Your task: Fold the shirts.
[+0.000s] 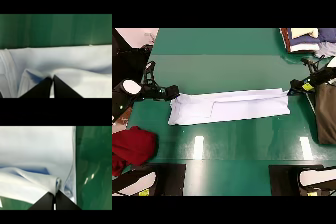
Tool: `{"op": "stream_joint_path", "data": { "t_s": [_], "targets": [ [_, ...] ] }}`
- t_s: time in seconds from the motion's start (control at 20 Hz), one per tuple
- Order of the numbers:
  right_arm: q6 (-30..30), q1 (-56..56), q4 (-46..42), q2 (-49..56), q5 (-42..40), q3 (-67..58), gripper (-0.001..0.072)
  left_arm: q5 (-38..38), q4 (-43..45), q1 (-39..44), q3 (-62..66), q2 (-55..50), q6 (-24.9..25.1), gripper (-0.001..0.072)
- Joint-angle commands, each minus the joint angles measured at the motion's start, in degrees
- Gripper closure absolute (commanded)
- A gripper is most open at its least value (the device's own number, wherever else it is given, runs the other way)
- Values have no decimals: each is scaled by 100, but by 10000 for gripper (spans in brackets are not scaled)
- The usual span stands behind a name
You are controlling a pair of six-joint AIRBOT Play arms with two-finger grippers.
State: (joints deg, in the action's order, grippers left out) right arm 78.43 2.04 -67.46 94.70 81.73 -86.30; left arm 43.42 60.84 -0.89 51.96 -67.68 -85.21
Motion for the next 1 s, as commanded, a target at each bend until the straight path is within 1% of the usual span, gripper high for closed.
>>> {"op": "stream_joint_path", "data": {
  "t_s": [0.0, 0.05, 0.1, 0.15, 0.2, 0.35, 0.4, 0.45, 0.5, 0.55, 0.6, 0.65, 0.75, 0.85, 0.95],
  "targets": [
    [-2, -4, 675, 433, -376, -354, 581, -354, -116, -4, 17, -81, -35, 179],
    [-4, -4, 800, 481, -459, -442, 406, -348, -175, -4, 17, -81, -35, 155],
    [-7, -2, 831, 501, -496, -531, 305, -350, -221, -4, 17, -72, -35, 175],
    [-90, 20, 824, 496, -470, -616, 297, -328, -254, -4, 26, -50, -33, 176],
    [-190, 74, 802, 492, -251, -715, 297, -188, -256, -4, 79, -31, -28, 176],
    [-557, 367, 776, 457, 636, -750, 297, 647, -256, -4, 330, -22, -22, 177],
    [-619, 518, 776, 457, 876, -739, 297, 883, -282, -4, 350, -22, -24, 191],
    [-669, 673, 785, 437, 968, -660, 297, 1075, -289, -4, 348, -24, -13, 380],
    [-673, 846, 802, 424, 970, -503, 264, 1213, -289, -4, 348, -24, 44, 549],
    [-680, 977, 802, 424, 938, -308, 107, 1325, -295, -4, 348, -24, 63, 633],
    [-704, 1099, 802, 426, 824, -52, 3, 1381, -295, -4, 345, -24, 66, 641],
    [-831, 1182, 868, 428, 678, 212, 3, 1386, -295, -4, 345, -24, 63, 641],
    [-1266, 1263, 1331, 549, 492, 592, 4, 1357, -299, -4, 345, -24, 61, 641],
    [-1434, 1246, 1613, 754, 404, 780, 6, 1368, -299, -4, 345, -31, 61, 641],
    [-1543, 1147, 1886, 1045, 396, 813, 23, 1353, -308, -4, 345, -31, 61, 641]
  ]
}}
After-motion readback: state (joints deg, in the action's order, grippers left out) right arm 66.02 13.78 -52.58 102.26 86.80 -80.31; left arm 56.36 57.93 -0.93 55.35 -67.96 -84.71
